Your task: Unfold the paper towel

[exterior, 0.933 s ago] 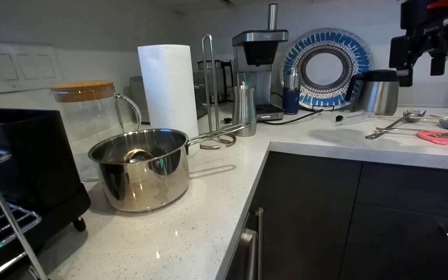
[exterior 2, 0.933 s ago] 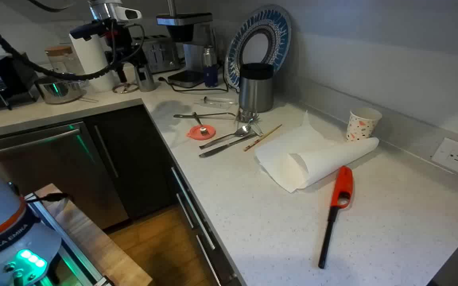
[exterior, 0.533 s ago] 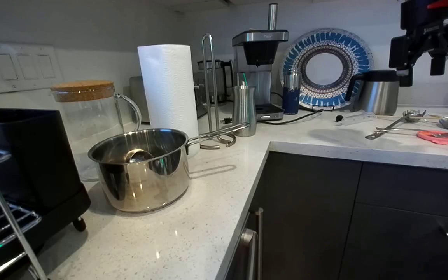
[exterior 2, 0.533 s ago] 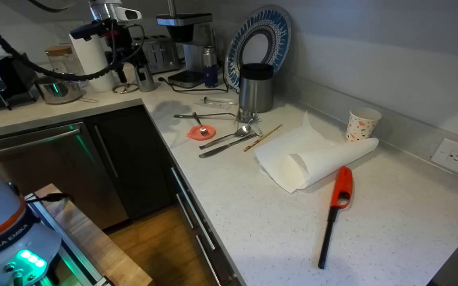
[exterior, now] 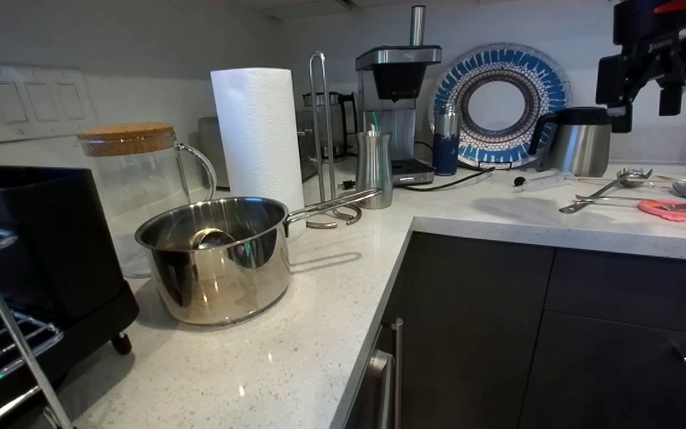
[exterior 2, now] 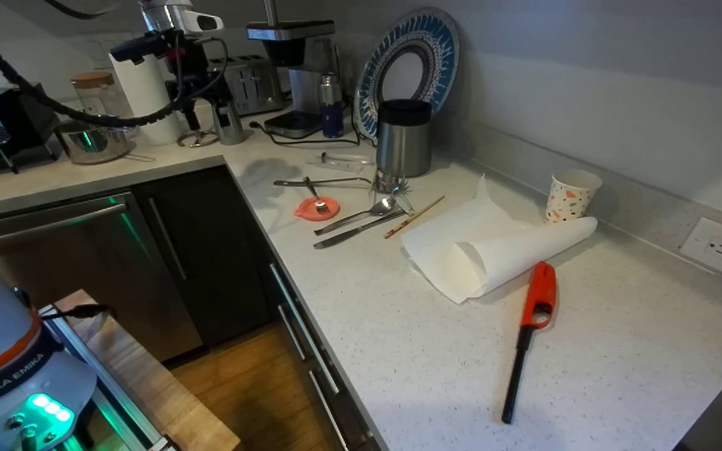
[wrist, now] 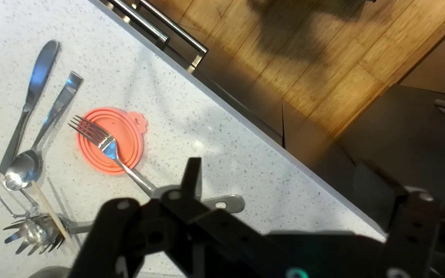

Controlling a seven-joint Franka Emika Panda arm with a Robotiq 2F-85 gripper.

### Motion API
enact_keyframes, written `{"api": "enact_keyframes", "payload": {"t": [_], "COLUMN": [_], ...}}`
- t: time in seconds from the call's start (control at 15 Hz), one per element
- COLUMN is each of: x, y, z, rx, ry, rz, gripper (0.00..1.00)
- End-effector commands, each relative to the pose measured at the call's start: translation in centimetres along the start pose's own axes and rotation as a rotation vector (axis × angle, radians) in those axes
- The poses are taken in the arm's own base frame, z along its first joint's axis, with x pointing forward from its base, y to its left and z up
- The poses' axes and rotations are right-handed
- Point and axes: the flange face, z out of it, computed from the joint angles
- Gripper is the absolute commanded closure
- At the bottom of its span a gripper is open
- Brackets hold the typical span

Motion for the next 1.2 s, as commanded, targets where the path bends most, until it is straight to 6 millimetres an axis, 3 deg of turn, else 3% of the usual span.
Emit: {"api": "enact_keyframes", "payload": {"t": [0.0, 0.4, 0.53, 0.8, 1.13], "x": [0.0, 0.0, -0.1, -0.9, -2.0], "y": [0.0, 0.0, 1.6, 8.4, 16.7], "z": [-0.1, -0.1, -0.5, -1.4, -0.3], "rx": [0.000, 0.000, 0.006, 0.044, -0.012], "ry": [-0.001, -0.001, -0.003, 0.001, -0.026], "rz": [0.000, 0.000, 0.023, 0.144, 0.357], "gripper": [0.00, 0.00, 0.00, 0.00, 0.00]}}
